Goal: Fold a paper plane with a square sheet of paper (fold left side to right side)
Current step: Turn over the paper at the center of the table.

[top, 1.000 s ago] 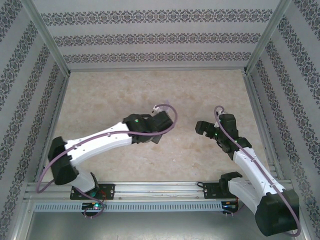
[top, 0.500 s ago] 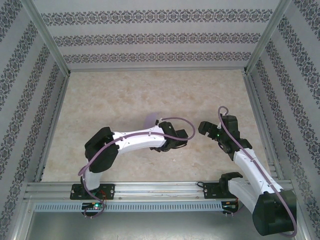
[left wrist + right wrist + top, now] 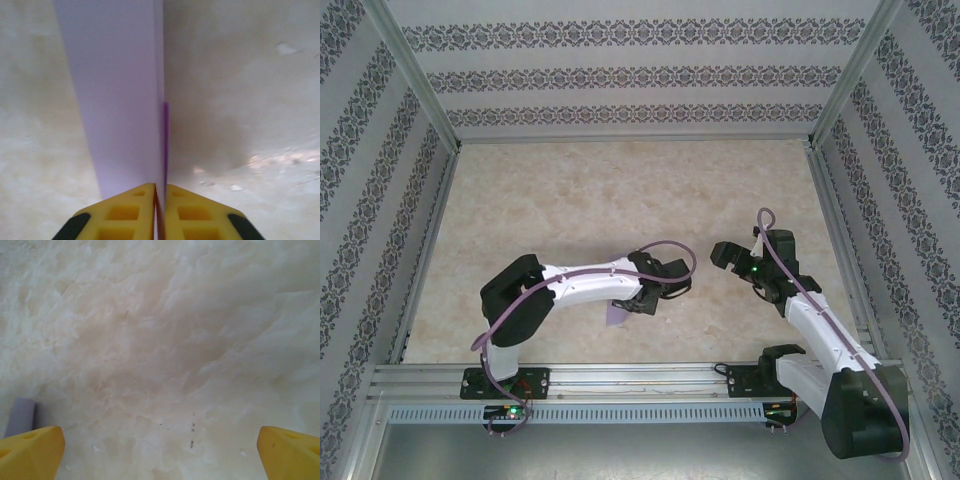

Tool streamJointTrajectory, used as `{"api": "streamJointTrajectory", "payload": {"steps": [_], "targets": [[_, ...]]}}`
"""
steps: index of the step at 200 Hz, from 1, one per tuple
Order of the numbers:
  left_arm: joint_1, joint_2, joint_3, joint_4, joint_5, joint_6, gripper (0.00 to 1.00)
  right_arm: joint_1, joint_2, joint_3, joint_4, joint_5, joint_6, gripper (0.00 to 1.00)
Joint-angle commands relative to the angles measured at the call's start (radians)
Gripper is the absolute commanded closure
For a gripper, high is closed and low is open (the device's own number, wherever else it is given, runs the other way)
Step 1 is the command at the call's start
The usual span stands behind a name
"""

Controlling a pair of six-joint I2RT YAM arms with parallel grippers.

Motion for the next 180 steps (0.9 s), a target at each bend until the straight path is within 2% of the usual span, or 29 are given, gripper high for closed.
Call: {"api": "streamJointTrajectory", "payload": {"steps": [1,11,44,60,99,121,158,180], "targets": [[0.042,-0.046,-0.052,0.173,0.112,-0.008,0.82,-0.015,0.029,-0.009,0.042,-0.126,0.017,0.02],[0.06,-0.054,-0.072,0.224,0.148,-0.005,0.77,-0.021,0.047,-0.005,0.048,-0.162,0.017,0.02],[0.104,-0.083,-0.1,0.348,0.235,0.023,0.7,-0.032,0.113,0.026,0.043,-0.258,0.005,0.03],[0.124,-0.111,-0.121,0.411,0.276,0.036,0.66,-0.031,0.14,0.039,0.044,-0.304,0.003,0.07],[0.187,-0.274,-0.247,0.566,0.313,0.069,0.5,-0.001,0.206,0.074,0.044,-0.408,0.011,0.13],[0.233,-0.384,-0.322,0.63,0.331,0.094,0.48,0.064,0.251,0.102,0.048,-0.416,0.018,0.16],[0.334,-0.572,-0.486,0.74,0.336,0.123,0.46,0.224,0.369,0.17,0.131,-0.411,0.099,0.39],[0.386,-0.687,-0.59,0.787,0.316,0.123,0.45,0.306,0.46,0.218,0.168,-0.395,0.142,0.59]]}}
